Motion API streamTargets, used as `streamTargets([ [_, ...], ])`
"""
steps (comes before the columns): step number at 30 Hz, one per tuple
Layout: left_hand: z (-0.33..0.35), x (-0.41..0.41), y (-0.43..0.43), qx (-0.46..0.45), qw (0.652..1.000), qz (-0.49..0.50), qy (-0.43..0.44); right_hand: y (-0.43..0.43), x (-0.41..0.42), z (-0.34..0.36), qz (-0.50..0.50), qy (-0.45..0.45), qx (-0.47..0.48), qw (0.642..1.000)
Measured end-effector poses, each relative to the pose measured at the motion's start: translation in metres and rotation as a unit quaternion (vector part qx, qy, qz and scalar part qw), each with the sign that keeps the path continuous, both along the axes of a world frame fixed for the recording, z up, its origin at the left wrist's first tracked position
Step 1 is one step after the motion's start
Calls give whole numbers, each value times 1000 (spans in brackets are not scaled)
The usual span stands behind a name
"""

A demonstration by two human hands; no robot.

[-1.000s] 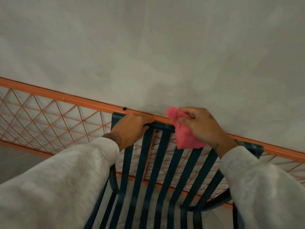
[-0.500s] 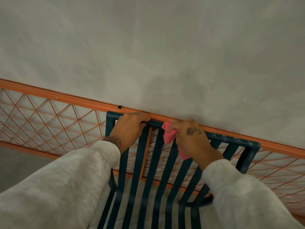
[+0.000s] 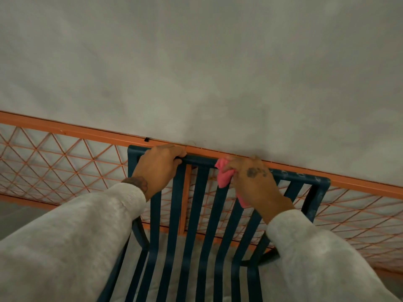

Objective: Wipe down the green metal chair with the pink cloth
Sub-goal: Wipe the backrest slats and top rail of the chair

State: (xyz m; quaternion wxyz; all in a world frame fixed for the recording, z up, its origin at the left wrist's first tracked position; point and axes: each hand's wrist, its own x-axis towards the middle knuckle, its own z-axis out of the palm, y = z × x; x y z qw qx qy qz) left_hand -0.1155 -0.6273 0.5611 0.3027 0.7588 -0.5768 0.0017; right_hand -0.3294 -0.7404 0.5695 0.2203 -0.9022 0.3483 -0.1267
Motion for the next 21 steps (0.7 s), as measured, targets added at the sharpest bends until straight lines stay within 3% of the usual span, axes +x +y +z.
streamTargets([
  [4, 0, -3, -1, -5, 1000, 3, -6, 21, 26, 12, -14, 12, 21, 1000],
  [7, 3, -3, -2, 10, 1000, 5, -20, 39, 43, 2, 29, 31, -60, 997],
  [10, 6, -3, -3, 34, 999, -2, -35, 27, 31, -18, 28, -9, -84, 996],
  [12, 9, -6, -7, 63, 996, -6, -59, 16, 16, -20, 41, -41, -55, 997],
  [16, 18, -19, -18, 94, 991, -60, -71, 4, -16, 21, 16, -144, 102, 984],
  [18, 18, -32, -25, 91, 990, -83, -66, -7, -34, 37, 5, -185, 125, 975],
  [21, 13, -46, -33, 77, 993, -63, -66, -21, -48, 34, -27, -126, 105, 986],
])
